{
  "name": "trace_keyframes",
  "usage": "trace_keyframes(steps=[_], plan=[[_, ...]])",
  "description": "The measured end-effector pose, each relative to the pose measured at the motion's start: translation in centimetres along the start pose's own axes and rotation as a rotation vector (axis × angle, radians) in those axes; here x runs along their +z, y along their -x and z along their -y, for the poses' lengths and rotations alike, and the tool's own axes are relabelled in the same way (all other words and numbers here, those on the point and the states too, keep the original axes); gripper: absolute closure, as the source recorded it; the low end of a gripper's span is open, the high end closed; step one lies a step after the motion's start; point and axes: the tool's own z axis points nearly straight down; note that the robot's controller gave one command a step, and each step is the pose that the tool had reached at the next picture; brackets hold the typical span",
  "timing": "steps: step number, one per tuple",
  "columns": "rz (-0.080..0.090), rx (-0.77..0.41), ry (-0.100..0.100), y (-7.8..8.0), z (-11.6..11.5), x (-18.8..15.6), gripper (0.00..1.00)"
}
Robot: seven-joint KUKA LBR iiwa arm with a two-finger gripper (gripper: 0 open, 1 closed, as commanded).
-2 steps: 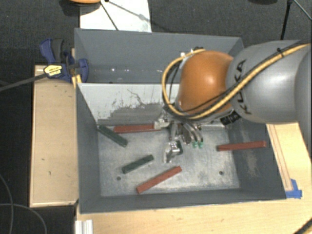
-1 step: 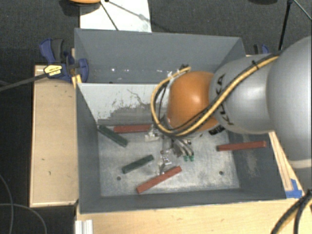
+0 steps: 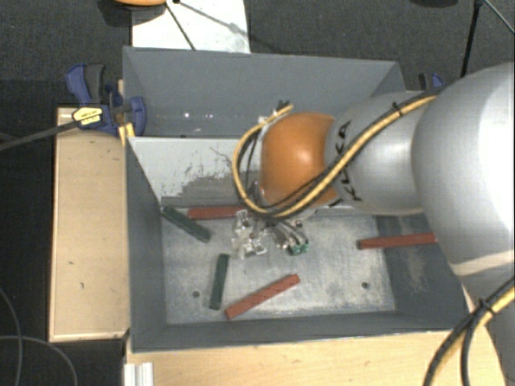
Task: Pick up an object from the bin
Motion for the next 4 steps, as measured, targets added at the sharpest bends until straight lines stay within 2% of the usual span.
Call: trace_keyframes(steps=[1,2,3,4], plan=[[-0.007,0.003,0.000,-0.2,0.0,0.2,0.00],[-0.007,0.004,0.000,-0.2,0.0,0.2,0.00],[-0.009,-0.216,-0.002,-1.4,-2.8,0.3,0.00],[-0.006,-0.310,0.004,0.1,-6.9,0.2,1.00]])
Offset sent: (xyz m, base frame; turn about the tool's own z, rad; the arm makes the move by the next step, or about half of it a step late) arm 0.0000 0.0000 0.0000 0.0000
